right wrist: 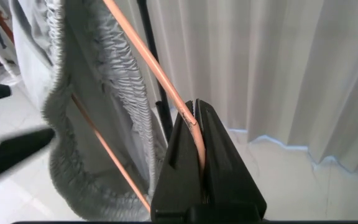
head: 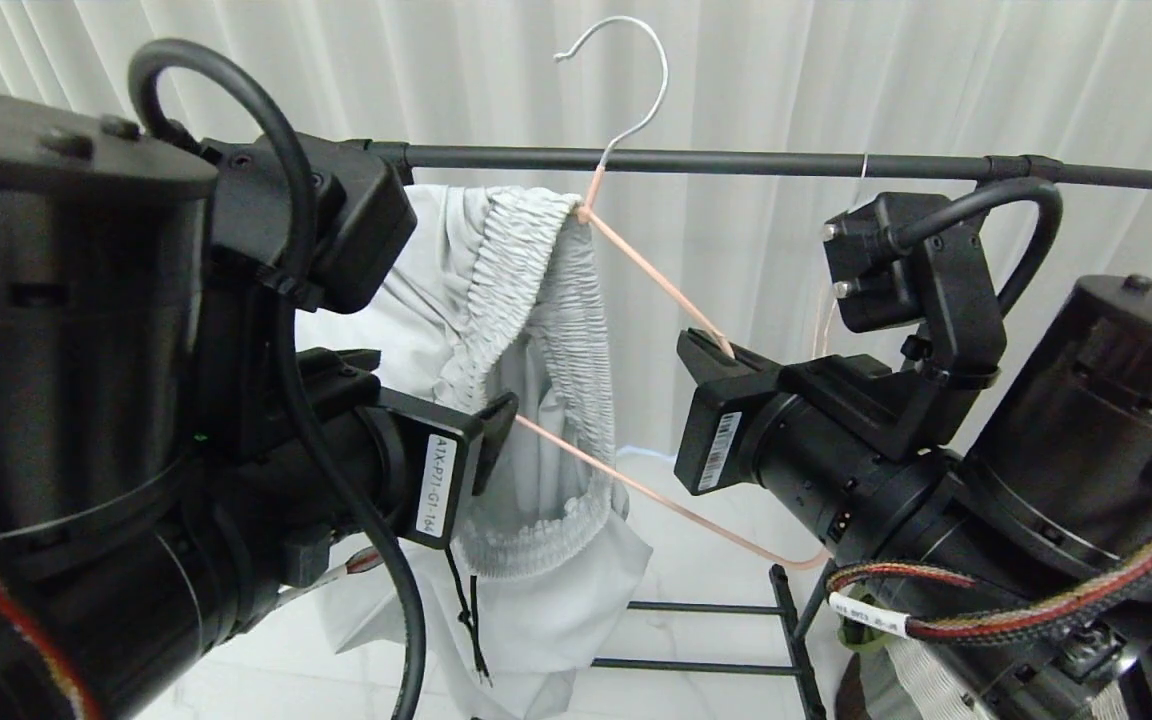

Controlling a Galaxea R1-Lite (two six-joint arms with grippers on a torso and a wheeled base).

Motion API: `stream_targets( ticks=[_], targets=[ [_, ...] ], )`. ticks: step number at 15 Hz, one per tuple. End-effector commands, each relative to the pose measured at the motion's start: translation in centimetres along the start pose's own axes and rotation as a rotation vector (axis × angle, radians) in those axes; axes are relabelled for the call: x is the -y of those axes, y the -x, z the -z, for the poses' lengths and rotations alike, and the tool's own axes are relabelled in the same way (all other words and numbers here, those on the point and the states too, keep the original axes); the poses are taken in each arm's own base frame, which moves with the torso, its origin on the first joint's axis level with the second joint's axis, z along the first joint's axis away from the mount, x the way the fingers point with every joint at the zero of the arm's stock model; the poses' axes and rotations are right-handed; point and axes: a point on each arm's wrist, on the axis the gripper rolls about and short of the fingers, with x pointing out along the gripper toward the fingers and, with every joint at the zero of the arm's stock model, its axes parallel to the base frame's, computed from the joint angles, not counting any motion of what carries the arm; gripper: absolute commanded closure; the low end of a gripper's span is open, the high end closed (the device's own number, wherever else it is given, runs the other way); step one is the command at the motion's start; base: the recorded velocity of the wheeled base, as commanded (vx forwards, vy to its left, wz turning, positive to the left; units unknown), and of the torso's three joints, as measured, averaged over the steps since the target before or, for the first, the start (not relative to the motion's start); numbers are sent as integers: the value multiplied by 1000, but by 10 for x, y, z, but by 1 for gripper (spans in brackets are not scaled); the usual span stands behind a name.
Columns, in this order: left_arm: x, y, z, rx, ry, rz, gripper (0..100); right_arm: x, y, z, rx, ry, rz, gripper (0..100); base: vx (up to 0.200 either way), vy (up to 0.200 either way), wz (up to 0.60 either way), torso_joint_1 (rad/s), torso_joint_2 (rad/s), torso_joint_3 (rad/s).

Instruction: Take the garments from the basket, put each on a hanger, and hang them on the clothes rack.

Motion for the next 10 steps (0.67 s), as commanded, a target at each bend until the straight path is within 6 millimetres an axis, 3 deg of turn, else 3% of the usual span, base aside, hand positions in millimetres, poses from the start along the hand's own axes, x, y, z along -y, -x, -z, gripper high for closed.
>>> stream_targets(
  ticks=[1, 5, 8, 10],
  targets=[
    [-3, 4, 2, 3, 2, 2, 0, 1, 2, 1, 7, 12, -1, 100, 0, 0, 0, 0, 0, 0],
    [-16, 38, 11, 59, 7, 117, 0, 14, 13, 7, 10, 62, 11, 100, 0, 0, 0, 0, 0, 0],
    [-40, 63, 13, 138, -52, 207, 0, 31, 29, 8, -6, 104, 31, 100, 0, 0, 0, 0, 0, 0],
    [-57, 68, 12, 181, -112, 250, 0, 41, 39, 10, -19, 121, 36, 100, 0, 0, 0, 0, 0, 0]
  ],
)
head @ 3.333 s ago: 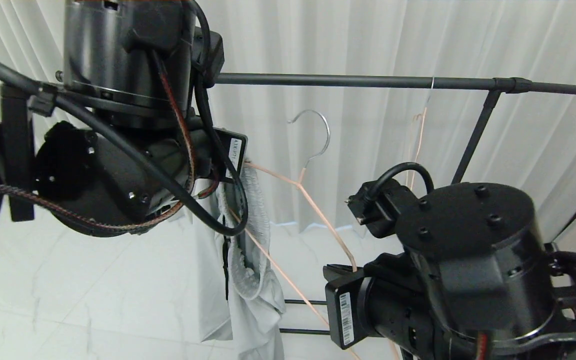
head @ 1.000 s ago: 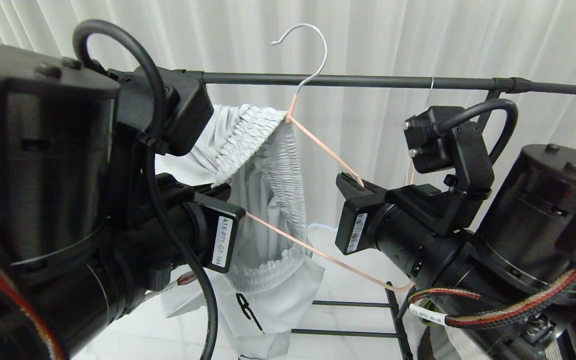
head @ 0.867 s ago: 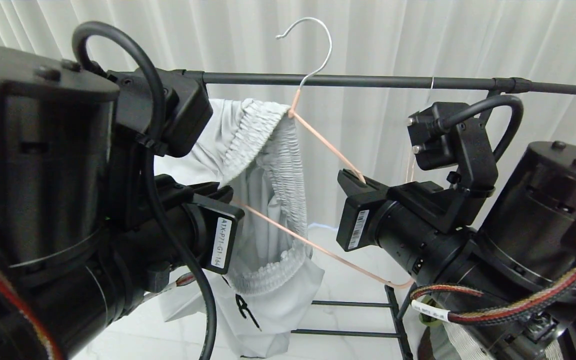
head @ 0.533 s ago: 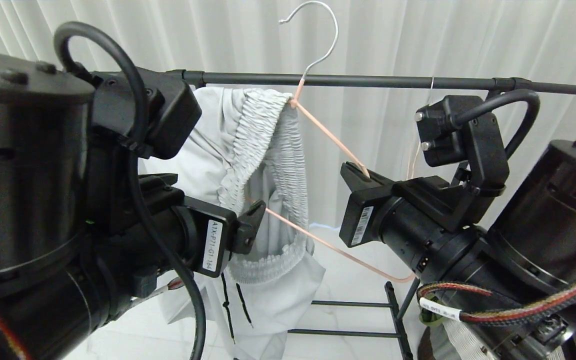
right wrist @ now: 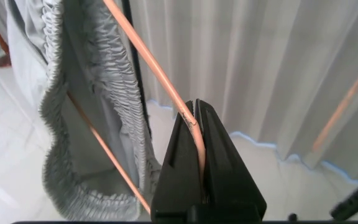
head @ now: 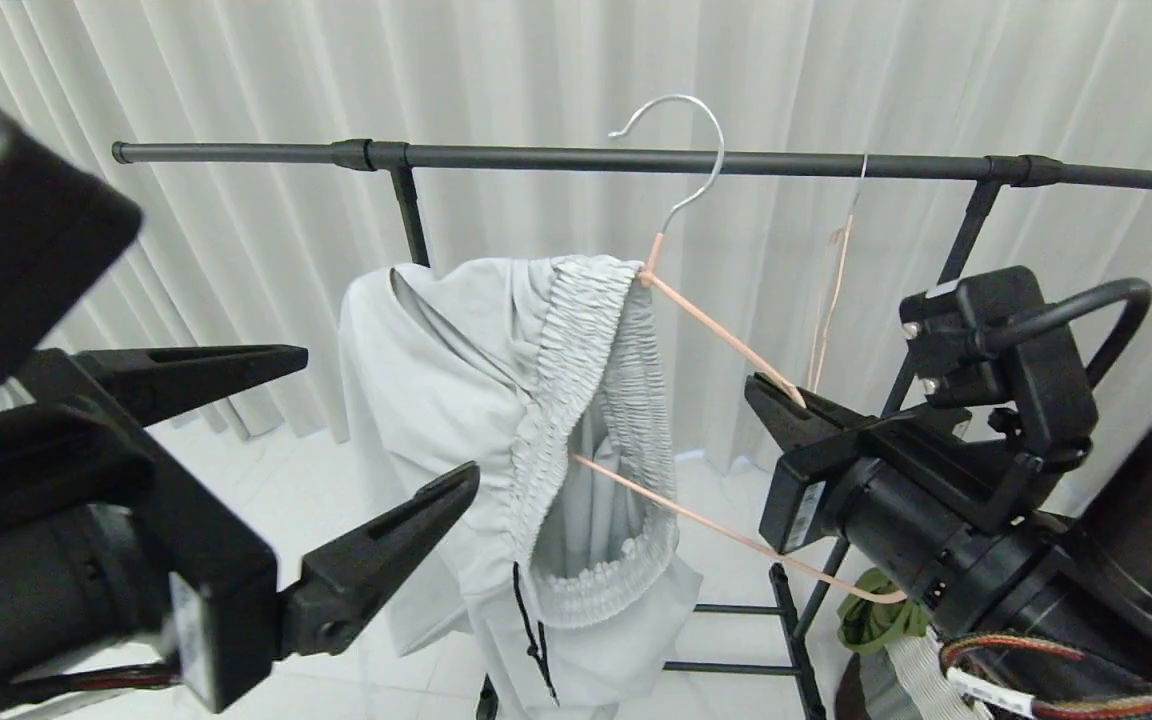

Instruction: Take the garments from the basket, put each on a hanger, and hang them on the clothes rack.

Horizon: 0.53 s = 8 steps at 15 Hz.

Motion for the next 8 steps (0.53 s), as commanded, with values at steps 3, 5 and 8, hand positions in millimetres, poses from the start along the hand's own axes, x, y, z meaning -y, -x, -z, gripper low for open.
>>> stream_targets(
  ticks=[3, 5, 8],
  targets=[
    [-38, 10, 8, 50, -111, 42, 0, 22, 30, 7, -26, 73, -33, 100, 0, 0, 0, 0, 0, 0],
    [-40, 4, 11, 63, -136, 143, 0, 27, 39, 12, -41, 105, -52, 100, 0, 0, 0, 0, 0, 0],
    [-30, -30, 18, 20, -203, 334, 0, 32, 49, 18, -58, 149, -64, 100, 0, 0, 0, 0, 0, 0]
  ],
)
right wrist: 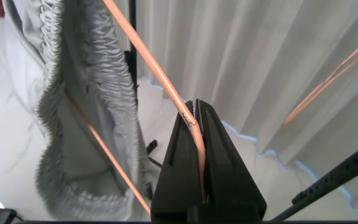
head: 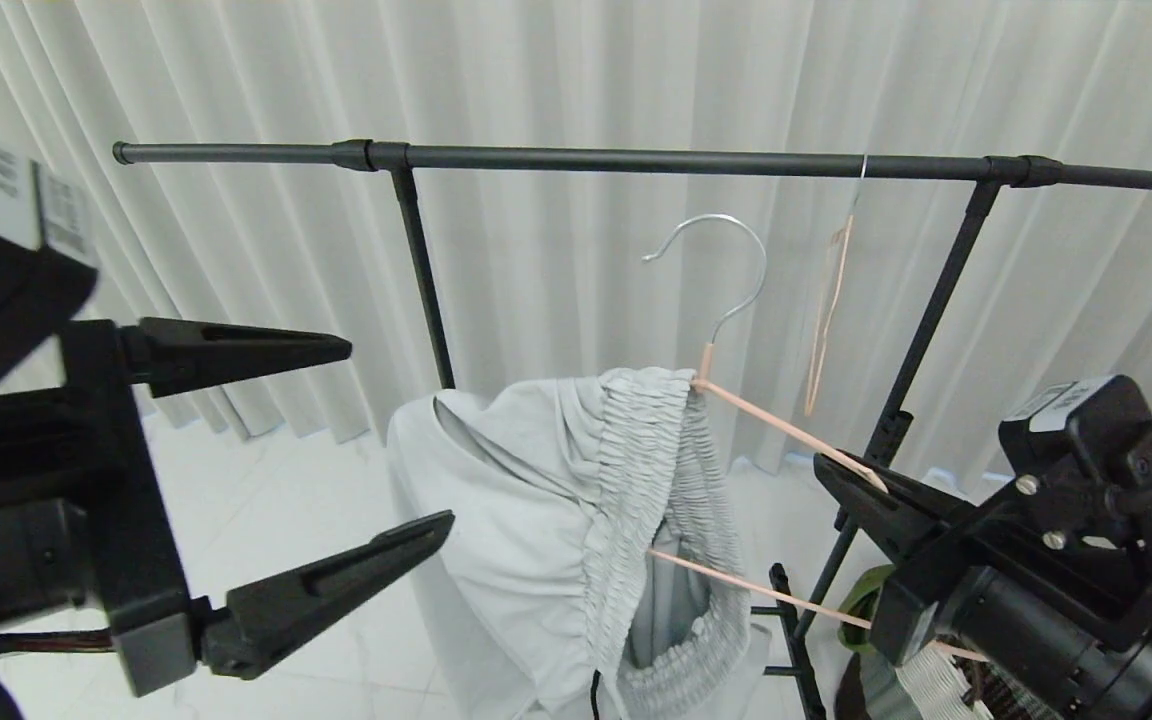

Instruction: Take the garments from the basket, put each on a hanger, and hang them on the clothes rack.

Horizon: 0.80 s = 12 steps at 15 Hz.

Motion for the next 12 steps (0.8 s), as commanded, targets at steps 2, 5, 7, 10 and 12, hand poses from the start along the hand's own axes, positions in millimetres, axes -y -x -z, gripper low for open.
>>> stream_targets(
  ticks=[2, 5, 7, 10, 12],
  targets=[
    [1, -37, 10, -66, 3, 127, 0, 2, 6, -1, 8, 7, -5, 100, 0, 0, 0, 0, 0, 0],
    [-15, -69, 16, -72, -7, 143, 0, -3, 10, 2, -1, 36, -34, 100, 0, 0, 0, 0, 0, 0],
    [-25, -82, 19, -46, -6, 179, 0, -3, 13, 2, 3, 50, -51, 100, 0, 0, 0, 0, 0, 0],
    [-24, -93, 25, -63, 1, 217, 0, -4, 12, 3, 3, 55, -66, 100, 0, 0, 0, 0, 0, 0],
    [-24, -101, 27, -70, 7, 238, 0, -4, 12, 3, 3, 56, -66, 100, 0, 0, 0, 0, 0, 0]
  ],
)
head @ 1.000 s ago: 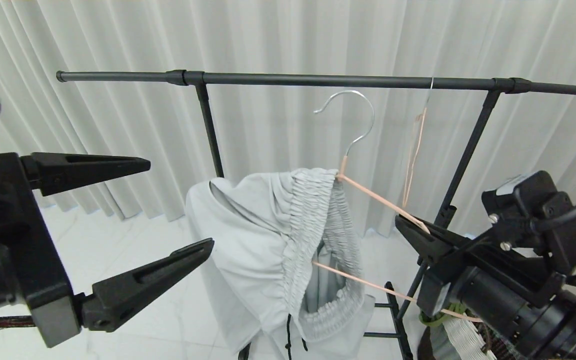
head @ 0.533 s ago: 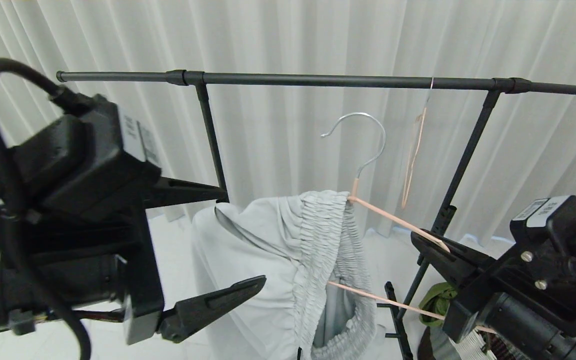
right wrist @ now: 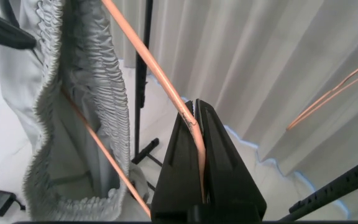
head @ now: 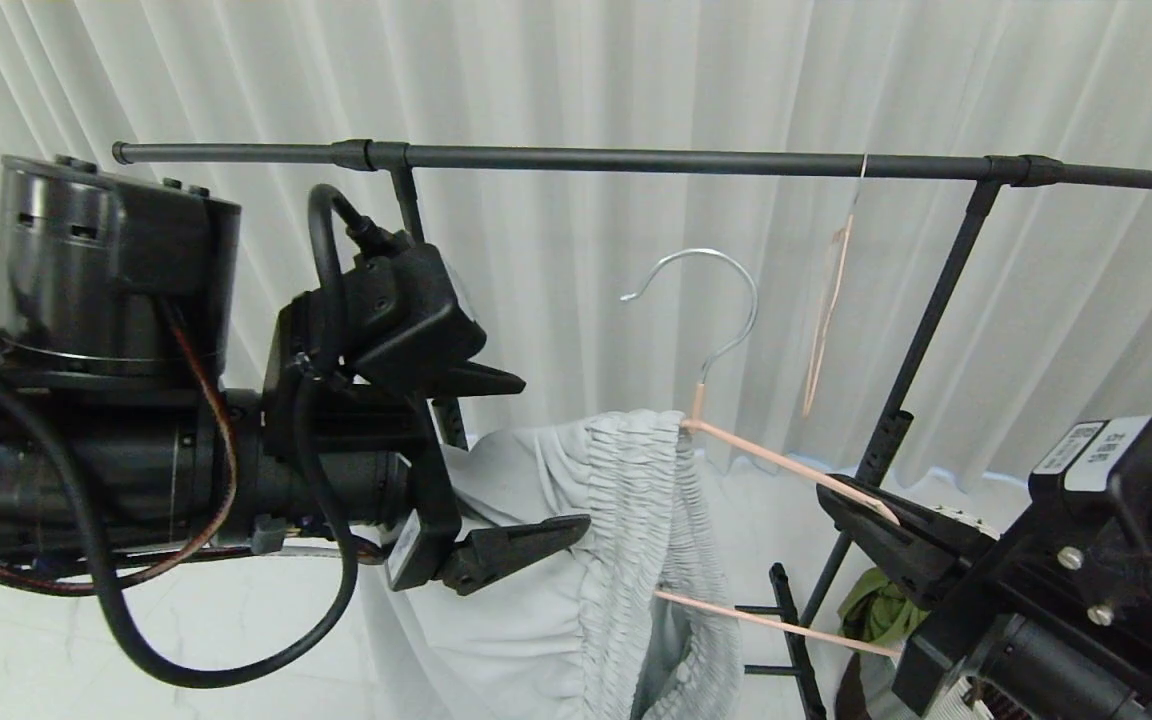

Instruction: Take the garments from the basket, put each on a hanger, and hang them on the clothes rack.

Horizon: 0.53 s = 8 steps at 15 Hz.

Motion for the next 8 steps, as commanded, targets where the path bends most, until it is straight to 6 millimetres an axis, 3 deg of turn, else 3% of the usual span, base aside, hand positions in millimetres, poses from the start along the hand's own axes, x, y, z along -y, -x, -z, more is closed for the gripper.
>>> stream_targets(
  ticks=[1, 8],
  targets=[
    [-3, -12, 4, -19, 11, 25, 0, 0, 0, 0, -2, 2, -1, 100, 0, 0, 0, 0, 0, 0],
    [-7, -25, 5, -23, 13, 54, 0, 0, 0, -2, 13, 12, 1, 100, 0, 0, 0, 0, 0, 0]
  ],
)
